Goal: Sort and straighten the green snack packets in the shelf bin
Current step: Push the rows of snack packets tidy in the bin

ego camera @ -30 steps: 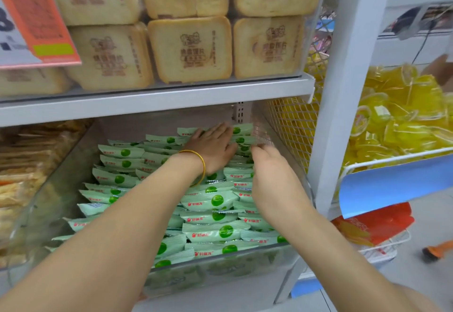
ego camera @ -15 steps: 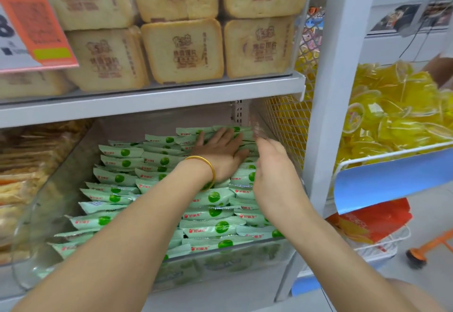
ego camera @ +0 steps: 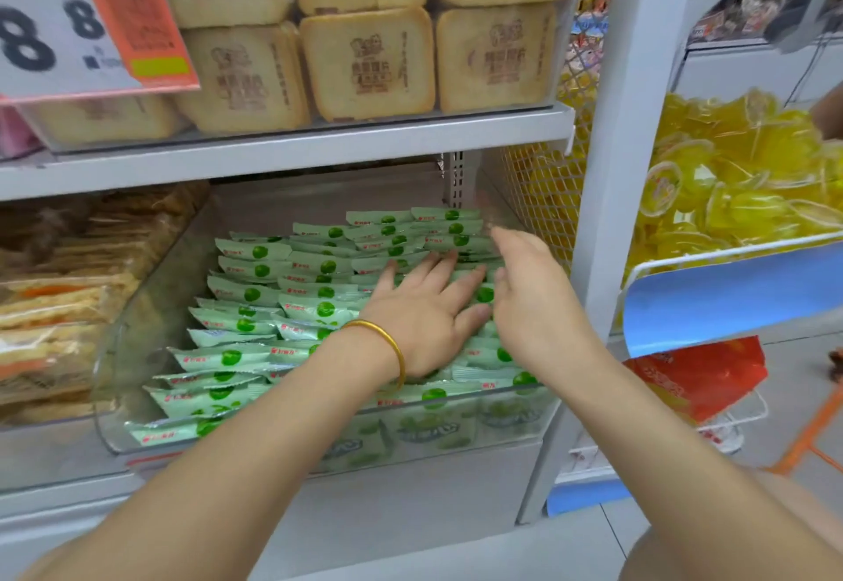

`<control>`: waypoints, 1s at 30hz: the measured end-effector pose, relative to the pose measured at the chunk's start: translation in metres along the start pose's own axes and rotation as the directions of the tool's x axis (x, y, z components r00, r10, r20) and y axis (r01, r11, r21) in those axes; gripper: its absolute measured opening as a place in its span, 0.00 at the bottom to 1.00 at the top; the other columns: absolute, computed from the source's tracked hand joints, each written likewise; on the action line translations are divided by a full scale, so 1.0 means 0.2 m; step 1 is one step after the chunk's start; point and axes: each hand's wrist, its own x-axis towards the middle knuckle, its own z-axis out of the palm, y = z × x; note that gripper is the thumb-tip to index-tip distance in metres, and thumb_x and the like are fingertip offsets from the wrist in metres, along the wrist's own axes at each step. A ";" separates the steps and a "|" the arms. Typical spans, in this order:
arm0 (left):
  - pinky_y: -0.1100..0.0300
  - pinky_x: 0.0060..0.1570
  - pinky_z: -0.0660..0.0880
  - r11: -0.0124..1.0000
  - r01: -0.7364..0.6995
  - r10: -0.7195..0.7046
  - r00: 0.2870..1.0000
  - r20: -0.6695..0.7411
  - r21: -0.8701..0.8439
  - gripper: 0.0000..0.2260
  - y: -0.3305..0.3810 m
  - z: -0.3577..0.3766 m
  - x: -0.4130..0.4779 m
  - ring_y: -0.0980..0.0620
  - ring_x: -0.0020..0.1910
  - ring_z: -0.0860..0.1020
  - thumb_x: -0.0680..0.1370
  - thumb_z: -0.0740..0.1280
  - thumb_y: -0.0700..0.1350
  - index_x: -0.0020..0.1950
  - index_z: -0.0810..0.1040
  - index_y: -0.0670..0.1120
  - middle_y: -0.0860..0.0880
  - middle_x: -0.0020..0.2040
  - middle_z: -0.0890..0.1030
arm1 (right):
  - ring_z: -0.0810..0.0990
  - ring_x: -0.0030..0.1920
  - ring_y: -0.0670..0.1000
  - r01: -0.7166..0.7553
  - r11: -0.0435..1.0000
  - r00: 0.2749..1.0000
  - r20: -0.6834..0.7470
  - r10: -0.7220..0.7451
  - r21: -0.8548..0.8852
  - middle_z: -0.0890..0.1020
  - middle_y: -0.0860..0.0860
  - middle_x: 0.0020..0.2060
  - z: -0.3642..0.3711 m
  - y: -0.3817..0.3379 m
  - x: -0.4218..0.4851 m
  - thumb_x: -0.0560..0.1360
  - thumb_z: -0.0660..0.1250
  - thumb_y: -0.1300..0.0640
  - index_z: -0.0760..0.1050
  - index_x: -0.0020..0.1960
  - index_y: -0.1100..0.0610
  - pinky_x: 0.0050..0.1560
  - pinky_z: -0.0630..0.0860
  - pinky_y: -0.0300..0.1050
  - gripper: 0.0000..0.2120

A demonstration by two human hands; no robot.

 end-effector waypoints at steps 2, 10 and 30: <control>0.42 0.73 0.39 1.000 0.023 -0.023 1.000 -0.014 0.002 0.24 -0.03 0.01 0.04 0.54 0.76 0.39 0.81 0.42 0.58 0.77 0.44 0.57 0.51 0.78 0.42 | 0.64 0.69 0.53 0.008 1.000 1.000 0.013 -0.008 -0.012 0.65 0.58 0.70 -0.01 0.00 0.00 0.76 0.54 0.71 0.60 0.73 0.63 0.61 0.55 0.31 0.25; 0.46 0.74 0.43 0.996 0.049 -0.059 0.991 -0.123 -0.080 0.25 -0.06 -0.04 -0.04 0.54 0.77 0.43 0.82 0.45 0.57 0.77 0.48 0.52 0.51 0.79 0.46 | 0.65 0.70 0.54 0.045 0.992 0.998 0.058 -0.039 -0.116 0.65 0.57 0.71 0.02 0.02 -0.03 0.78 0.54 0.70 0.61 0.73 0.61 0.67 0.60 0.42 0.24; 0.47 0.74 0.40 0.986 0.160 -0.162 0.986 -0.043 -0.043 0.26 -0.17 0.07 -0.21 0.55 0.76 0.38 0.80 0.41 0.61 0.77 0.39 0.56 0.52 0.78 0.39 | 0.50 0.76 0.52 0.173 0.870 0.953 0.302 -0.028 -0.462 0.55 0.50 0.76 0.16 0.05 0.04 0.79 0.39 0.39 0.51 0.76 0.54 0.75 0.47 0.54 0.31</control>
